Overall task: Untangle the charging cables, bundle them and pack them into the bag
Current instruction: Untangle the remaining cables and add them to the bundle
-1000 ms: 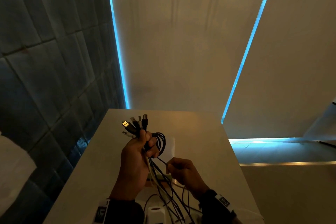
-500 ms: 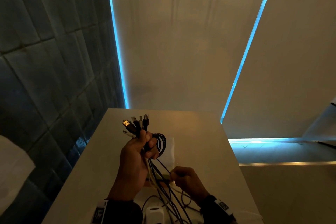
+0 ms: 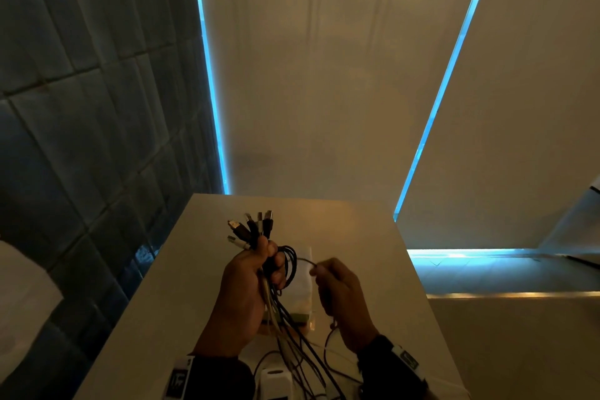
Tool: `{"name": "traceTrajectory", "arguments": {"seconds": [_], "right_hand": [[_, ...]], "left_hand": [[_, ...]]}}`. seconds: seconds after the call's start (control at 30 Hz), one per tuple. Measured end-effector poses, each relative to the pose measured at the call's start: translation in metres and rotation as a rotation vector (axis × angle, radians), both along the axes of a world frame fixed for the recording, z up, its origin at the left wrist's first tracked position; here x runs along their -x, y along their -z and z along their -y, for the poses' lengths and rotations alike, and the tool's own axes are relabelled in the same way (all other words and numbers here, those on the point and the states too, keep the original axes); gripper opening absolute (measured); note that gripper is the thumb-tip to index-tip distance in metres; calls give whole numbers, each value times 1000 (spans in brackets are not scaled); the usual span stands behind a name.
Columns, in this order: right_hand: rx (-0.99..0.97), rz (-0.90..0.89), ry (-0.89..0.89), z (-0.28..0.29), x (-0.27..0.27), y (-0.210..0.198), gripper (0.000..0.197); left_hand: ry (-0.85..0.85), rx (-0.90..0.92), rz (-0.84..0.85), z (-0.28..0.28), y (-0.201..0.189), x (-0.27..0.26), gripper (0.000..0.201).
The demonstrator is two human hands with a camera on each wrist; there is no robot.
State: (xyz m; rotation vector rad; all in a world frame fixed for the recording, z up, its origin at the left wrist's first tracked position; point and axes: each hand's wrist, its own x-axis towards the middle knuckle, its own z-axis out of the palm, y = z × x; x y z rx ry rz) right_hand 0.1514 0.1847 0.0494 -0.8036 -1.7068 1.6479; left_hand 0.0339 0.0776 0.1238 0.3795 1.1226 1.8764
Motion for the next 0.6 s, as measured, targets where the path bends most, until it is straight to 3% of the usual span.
{"name": "traceTrajectory", "arguments": {"seconds": [0.1,0.2,0.43,0.6], "right_hand": [[-99,-173,-114,15,2,-37,17],[-115,-206,-258,24,4,-48,15],[-87,-42,-334,14,1,-20,20],[-69,56,-301,9,-4,7,27]], "left_hand": [[-41,49,-12,-2,2,-2,32],[-55,44,-2,-2,3,-1,30],[-72,-152,121,1,-4,0,30],[-90,-135,71,0,-1,-1,30]]}}
